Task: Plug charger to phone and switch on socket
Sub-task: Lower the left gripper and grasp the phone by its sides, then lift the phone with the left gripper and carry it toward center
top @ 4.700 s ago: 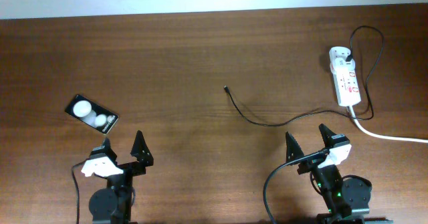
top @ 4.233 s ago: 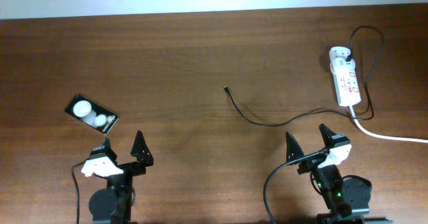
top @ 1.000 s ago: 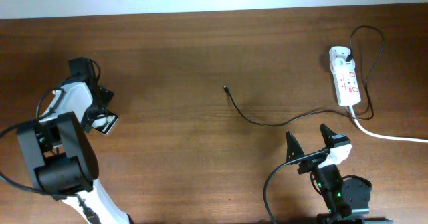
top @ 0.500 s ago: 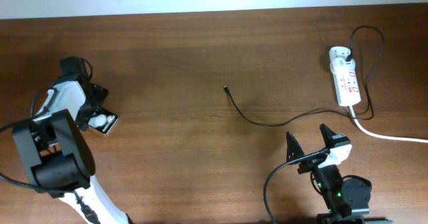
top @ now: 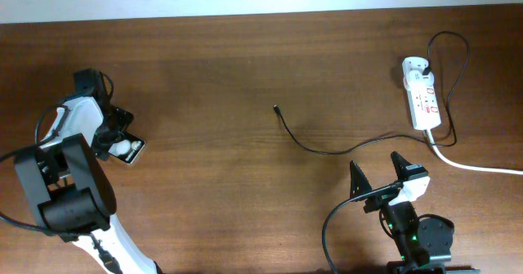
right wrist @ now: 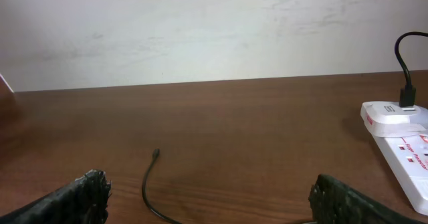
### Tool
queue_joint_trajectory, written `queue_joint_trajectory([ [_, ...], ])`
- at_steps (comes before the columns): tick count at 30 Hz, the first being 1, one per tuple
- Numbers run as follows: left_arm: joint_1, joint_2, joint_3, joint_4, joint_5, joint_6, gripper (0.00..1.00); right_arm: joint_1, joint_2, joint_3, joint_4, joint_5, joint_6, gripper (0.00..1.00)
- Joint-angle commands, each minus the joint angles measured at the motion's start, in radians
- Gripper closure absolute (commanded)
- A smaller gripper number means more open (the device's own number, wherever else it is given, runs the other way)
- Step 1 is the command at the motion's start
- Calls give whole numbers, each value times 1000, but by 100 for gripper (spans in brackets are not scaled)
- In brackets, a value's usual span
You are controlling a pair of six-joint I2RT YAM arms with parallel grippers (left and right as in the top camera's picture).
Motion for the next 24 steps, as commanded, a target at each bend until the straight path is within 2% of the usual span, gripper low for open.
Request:
queue_joint_trajectory([
  [1,4,81,-58,-37,-15,35,11,-2,-6,-5,-5,4,4,1],
  [4,4,135,-58,-31,21,35,9,-2,-6,-5,-5,4,4,1],
  [15,4,195,-59,23,79,35,9,-2,-6,-5,-5,4,4,1],
  [24,4,224,-60,-17,108,43,22,-2,-6,-5,-5,4,4,1],
])
